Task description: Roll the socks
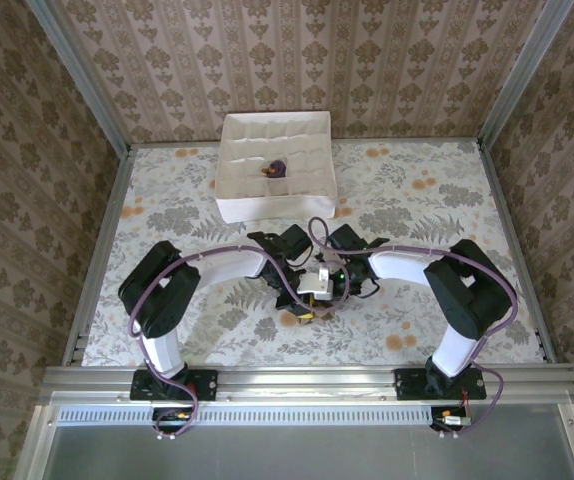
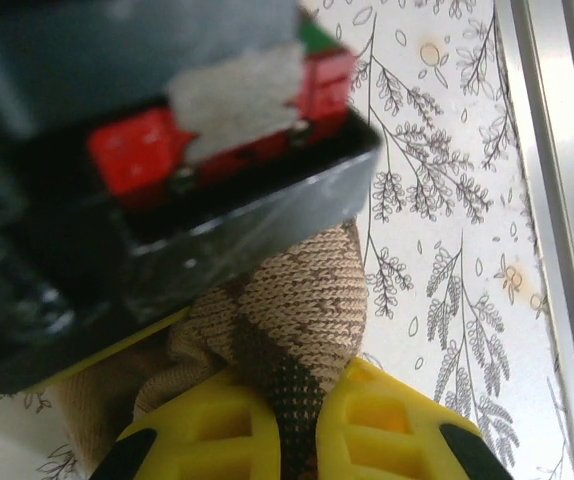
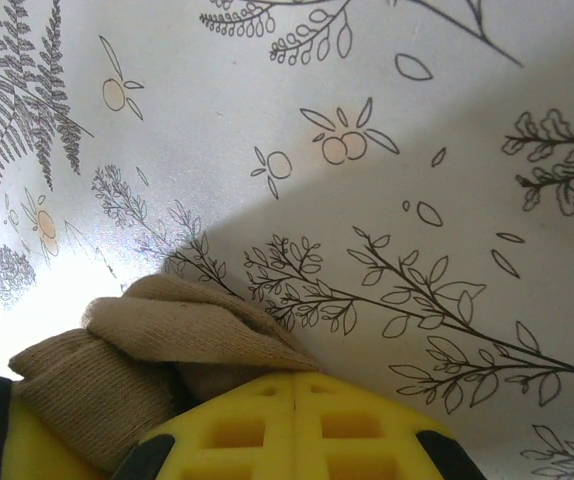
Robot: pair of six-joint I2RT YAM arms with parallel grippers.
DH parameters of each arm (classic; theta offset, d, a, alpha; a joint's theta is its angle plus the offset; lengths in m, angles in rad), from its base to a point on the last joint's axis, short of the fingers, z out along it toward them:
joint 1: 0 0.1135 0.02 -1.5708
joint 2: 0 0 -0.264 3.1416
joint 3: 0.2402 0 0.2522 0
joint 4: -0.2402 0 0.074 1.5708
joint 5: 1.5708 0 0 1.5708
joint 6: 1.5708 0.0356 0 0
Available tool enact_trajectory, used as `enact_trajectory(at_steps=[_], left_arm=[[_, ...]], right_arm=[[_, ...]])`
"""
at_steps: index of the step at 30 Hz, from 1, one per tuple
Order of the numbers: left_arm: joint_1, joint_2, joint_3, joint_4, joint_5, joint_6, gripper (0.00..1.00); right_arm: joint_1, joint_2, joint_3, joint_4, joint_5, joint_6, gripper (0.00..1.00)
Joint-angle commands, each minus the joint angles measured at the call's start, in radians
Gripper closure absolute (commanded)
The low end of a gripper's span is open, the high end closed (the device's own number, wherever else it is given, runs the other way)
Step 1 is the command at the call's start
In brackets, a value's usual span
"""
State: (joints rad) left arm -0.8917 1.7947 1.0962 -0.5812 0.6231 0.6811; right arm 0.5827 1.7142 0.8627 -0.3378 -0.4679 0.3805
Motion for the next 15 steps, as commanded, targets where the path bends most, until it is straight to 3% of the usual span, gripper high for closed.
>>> enact_trajectory(at_steps=[1,9,15], left_arm=[[-0.006,0.044,-0.058,0.006,0.131,-0.158,1.0],[0.022,0.061,-0.1,0.097,0.091,-0.401,1.0],[0.005,0.012,-0.147,0.169,0.031,-0.481,1.0]], right_arm=[[-0.023,0.018,-0.06,-0.019,0.152,0.036,1.0],[-0.023,-0.057,-0.092,0.0,0.206,0.071,1.0],[-0.023,-0.099,-0.149,0.026,0.256,0.115,1.0]])
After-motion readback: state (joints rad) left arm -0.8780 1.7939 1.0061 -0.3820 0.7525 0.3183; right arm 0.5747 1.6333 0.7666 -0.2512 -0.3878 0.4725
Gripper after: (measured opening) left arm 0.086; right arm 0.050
